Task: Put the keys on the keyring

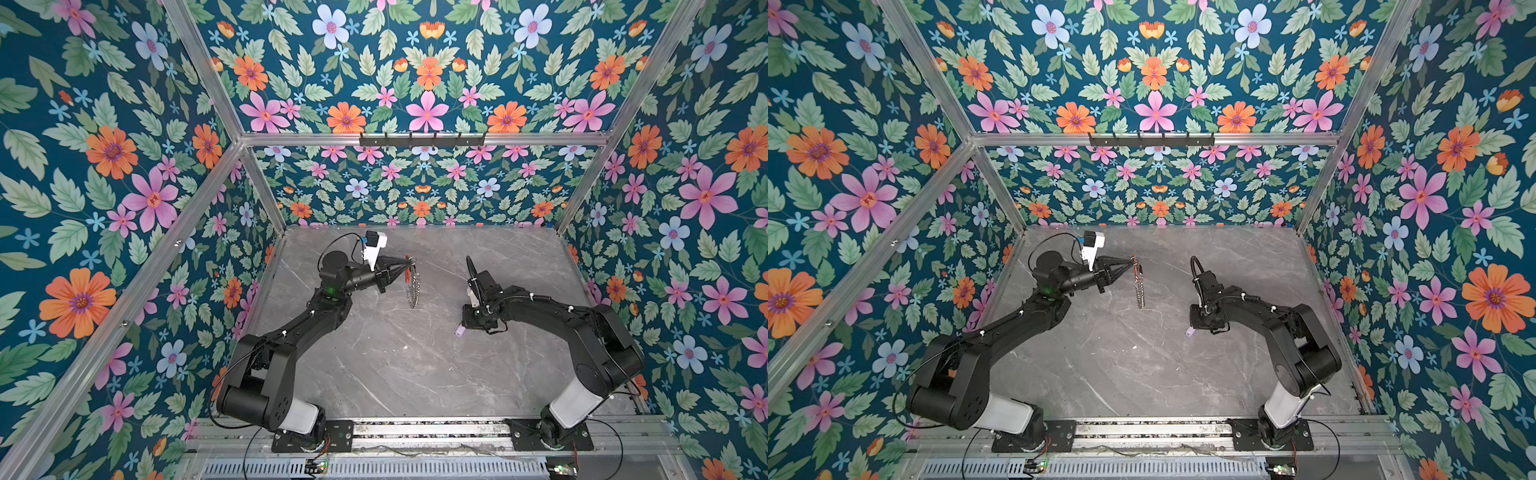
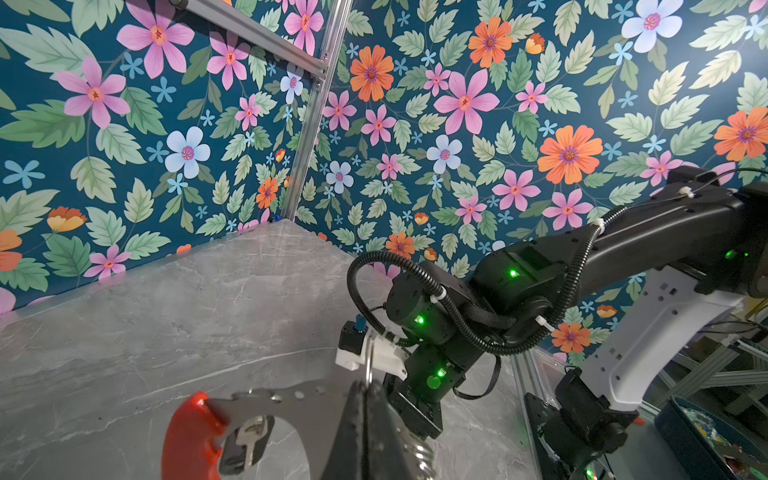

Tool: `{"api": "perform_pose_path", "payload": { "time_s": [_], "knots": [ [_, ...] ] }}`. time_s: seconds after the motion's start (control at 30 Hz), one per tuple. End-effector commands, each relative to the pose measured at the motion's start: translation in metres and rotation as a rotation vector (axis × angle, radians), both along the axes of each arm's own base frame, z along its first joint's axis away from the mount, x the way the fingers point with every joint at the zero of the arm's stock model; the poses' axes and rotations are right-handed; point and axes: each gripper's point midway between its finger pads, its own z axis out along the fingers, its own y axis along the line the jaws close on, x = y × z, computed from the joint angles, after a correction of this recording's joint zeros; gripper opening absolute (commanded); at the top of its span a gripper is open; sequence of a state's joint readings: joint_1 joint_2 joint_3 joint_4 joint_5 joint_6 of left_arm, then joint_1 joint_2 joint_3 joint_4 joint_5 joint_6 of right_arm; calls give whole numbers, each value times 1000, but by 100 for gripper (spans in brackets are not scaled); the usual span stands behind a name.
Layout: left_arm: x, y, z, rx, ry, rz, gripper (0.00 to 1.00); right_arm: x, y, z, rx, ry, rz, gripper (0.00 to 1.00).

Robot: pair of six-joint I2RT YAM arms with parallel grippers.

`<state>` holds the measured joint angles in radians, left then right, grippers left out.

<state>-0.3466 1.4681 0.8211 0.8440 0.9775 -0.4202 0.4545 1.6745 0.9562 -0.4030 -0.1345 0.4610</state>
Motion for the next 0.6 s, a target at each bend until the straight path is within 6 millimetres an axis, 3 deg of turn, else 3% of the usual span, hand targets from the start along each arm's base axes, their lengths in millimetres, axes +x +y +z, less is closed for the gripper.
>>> {"api": "perform_pose_path", "payload": {
  "time_s": [0.0, 0.57],
  "knots": [
    [-3, 0, 9, -17, -45, -12, 0, 12, 12, 4, 70, -32, -32, 33],
    [-5, 1, 10, -17, -48, -10, 0, 6, 5, -4, 48, -13, -41, 29]
  ]
}}
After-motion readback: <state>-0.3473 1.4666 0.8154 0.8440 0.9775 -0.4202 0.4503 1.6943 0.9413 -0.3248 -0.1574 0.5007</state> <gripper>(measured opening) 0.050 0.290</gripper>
